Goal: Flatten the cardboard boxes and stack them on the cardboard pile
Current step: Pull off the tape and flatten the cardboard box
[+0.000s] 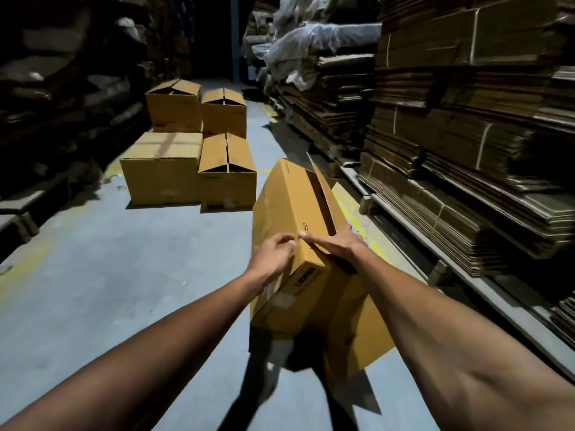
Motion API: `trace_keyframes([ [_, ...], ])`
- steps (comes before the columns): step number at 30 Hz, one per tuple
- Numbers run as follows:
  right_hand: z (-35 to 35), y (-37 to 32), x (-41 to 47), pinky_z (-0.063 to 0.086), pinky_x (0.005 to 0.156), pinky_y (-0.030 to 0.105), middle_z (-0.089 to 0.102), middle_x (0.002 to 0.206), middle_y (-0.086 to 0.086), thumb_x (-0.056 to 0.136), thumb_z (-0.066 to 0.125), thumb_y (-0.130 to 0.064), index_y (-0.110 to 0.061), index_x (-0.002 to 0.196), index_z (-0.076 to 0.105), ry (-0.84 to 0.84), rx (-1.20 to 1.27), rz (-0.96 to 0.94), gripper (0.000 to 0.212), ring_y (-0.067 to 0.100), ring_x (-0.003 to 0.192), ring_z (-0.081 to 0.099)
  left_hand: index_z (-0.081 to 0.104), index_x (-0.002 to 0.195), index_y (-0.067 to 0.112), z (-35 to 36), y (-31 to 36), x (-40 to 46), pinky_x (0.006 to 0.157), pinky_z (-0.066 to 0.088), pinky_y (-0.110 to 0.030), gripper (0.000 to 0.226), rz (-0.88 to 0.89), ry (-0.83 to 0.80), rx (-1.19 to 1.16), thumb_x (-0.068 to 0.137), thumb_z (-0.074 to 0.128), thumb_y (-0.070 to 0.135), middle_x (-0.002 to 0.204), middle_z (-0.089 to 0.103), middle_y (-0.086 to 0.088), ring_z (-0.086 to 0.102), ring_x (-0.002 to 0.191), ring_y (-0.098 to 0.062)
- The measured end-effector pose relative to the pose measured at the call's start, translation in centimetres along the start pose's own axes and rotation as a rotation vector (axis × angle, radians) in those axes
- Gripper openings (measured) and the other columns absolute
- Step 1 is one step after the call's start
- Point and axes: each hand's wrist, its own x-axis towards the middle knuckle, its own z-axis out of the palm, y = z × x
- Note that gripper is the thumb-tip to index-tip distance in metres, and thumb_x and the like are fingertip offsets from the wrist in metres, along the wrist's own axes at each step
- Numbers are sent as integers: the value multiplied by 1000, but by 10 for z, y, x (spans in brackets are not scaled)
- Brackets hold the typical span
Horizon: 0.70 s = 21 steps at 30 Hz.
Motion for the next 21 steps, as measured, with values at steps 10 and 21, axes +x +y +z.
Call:
trace_keyframes([
  [10,14,-36,-2,52,97,53,47,139,18,63,73,-82,-21,153,23,7,-240,-115,120,39,118,55,18,162,30,-4,-65,31,113,40,-66,120,-451,-51,53,69,68,87,165,22,-15,34,148,-45],
  [21,-3,4,2,54,92,45,59,125,8,70,59,-80,-19,141,44,-93,-58,-236,94,27,105,60,53,135,6,-21,-120,22,87,63,-53,128,-595,-169,-115,38,89,81,129,60,-19,64,108,-40],
])
